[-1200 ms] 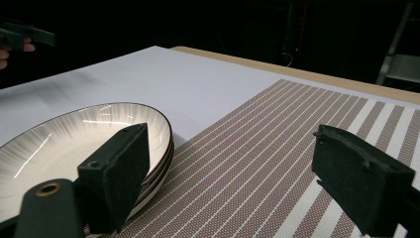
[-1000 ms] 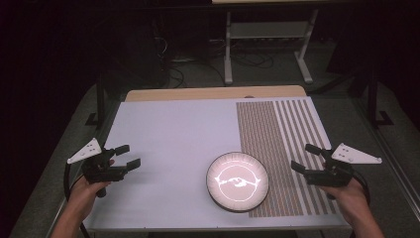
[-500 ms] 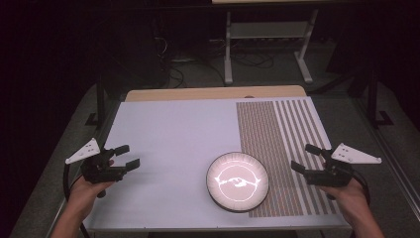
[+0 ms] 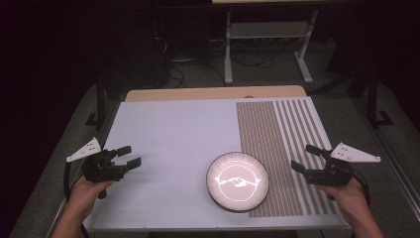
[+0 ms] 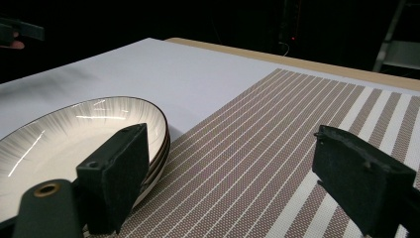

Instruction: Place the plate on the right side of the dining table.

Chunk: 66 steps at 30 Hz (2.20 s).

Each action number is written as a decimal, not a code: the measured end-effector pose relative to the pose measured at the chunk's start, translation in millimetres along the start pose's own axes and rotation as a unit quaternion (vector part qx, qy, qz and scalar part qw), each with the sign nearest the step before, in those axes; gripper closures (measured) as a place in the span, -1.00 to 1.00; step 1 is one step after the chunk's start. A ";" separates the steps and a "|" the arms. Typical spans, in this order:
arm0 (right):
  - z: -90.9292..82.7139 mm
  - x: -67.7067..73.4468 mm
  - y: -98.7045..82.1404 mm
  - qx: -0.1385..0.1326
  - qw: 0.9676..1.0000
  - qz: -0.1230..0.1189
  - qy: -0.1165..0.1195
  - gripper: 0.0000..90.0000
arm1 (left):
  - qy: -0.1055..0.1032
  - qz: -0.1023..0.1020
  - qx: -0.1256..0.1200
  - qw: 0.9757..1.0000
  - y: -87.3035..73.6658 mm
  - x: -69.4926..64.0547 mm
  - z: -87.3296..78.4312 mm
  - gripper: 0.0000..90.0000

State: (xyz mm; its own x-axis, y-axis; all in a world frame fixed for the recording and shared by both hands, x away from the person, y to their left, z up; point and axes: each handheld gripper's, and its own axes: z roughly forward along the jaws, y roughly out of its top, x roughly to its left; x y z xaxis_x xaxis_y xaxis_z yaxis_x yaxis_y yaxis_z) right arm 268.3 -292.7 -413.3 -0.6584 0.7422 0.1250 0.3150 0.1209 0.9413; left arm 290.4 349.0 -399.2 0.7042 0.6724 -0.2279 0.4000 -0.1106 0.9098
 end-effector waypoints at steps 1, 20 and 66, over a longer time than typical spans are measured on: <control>0.0 0.0 0.0 0.000 1.000 0.000 0.000 -0.69 | 0.000 0.000 0.000 1.000 0.0 0.0 0.0 -0.42; 12.5 27.0 13.1 0.064 0.998 -0.014 0.022 -0.27 | -0.007 -0.023 0.046 0.999 20.2 -25.9 24.8 -0.29; 37.5 79.5 4.1 0.238 0.964 -0.020 0.115 0.99 | -0.120 -0.047 0.142 0.981 44.2 -83.5 122.0 -0.34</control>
State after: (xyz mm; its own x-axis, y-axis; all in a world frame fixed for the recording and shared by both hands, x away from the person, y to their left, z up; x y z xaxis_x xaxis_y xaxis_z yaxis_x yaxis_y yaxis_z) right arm 242.9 -208.5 -411.3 -0.7931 0.5721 0.2091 0.5285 0.4757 0.7031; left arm 320.8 198.7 -382.3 0.7606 0.5009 -0.4131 0.5934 -0.2782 0.7553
